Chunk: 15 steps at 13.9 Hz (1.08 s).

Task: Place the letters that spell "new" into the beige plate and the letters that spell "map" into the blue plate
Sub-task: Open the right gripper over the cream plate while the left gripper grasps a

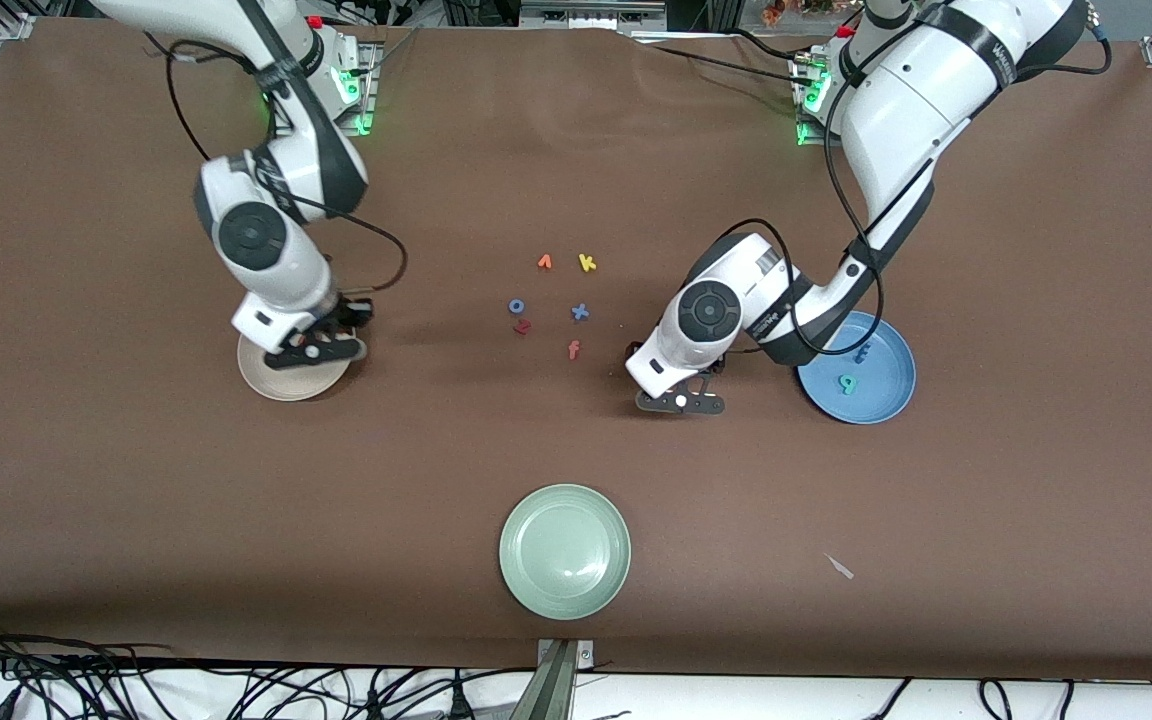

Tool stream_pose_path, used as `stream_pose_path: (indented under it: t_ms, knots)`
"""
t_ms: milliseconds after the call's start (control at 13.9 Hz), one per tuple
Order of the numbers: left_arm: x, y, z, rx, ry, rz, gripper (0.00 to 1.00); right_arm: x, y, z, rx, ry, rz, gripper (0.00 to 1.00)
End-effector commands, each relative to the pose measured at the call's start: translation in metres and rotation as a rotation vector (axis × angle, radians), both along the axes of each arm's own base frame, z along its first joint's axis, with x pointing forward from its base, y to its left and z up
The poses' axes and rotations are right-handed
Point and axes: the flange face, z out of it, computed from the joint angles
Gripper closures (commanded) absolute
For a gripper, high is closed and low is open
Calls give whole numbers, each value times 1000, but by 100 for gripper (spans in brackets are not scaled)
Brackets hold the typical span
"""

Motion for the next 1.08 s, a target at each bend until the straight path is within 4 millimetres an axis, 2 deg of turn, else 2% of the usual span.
stream_pose_path:
  t_ms: [0, 215, 287, 359, 431, 502, 574, 789, 1005]
  knots:
    - [-3, -15, -8, 10, -11, -49, 0, -31, -49, 1, -3, 31, 45, 99]
    - [2, -24, -7, -4, -21, -43, 3, -33, -56, -5, -1, 32, 44, 83]
    - [5, -31, -2, -10, -36, -46, 4, -33, -57, -4, -2, 33, 44, 73]
    - [9, -31, -1, -5, -48, -43, 4, -33, -57, -3, -1, 31, 47, 55]
    - [8, -35, -3, 9, -59, -50, 4, -32, -58, 2, -1, 25, 42, 41]
    - [10, -35, -7, 35, -75, -54, 4, -29, -58, 9, 1, 10, 31, 19]
    - [10, -36, -11, 57, -83, -59, 4, -27, -57, 17, 3, -5, 31, 1]
    - [11, -34, -11, 61, -91, -59, 4, -19, -55, 40, 22, -8, 6, 0]
    - [8, -37, -12, 60, -86, -57, 7, 4, -50, 86, 55, 11, -41, 0]
